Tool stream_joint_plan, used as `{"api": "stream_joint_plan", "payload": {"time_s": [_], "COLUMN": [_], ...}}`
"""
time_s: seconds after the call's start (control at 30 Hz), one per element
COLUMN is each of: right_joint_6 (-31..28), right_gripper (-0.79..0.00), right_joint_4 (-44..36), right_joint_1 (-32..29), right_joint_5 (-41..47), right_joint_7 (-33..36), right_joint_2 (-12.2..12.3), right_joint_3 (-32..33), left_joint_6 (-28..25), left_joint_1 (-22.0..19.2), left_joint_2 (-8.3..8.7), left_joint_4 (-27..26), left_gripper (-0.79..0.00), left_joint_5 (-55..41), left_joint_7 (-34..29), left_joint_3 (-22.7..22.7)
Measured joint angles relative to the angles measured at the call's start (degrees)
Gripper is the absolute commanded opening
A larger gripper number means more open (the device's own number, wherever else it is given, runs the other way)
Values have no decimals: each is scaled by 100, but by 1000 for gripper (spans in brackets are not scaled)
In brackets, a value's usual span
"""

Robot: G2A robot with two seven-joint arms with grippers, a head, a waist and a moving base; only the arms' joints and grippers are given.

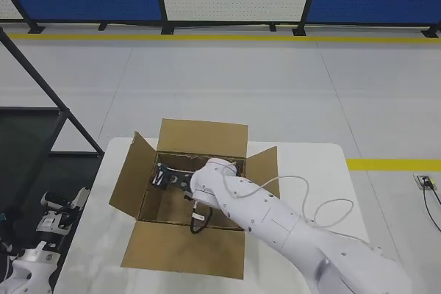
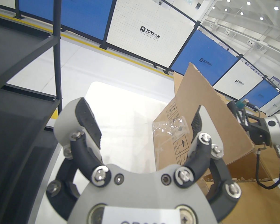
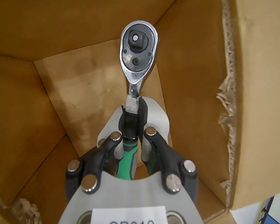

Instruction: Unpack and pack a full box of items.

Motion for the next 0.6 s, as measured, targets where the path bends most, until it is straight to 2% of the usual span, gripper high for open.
{"api": "stream_joint_plan", "payload": {"time_s": [0.13,0.4,0.6], "right_joint_6": [-187,-164,308], "right_gripper": [-785,-785,-785], "right_joint_4": [522,515,592], "right_joint_1": [-18,-26,-220], "right_joint_5": [11,2,-296], "right_joint_7": [-64,-75,53], "right_joint_2": [-217,-212,-221], "right_joint_3": [-33,-28,-5], "left_joint_6": [0,0,0], "left_joint_1": [0,0,0], "left_joint_2": [0,0,0], "left_joint_4": [0,0,0], "left_gripper": [0,0,0], "left_joint_5": [0,0,0], "left_joint_7": [0,0,0], "left_joint_3": [0,0,0]}}
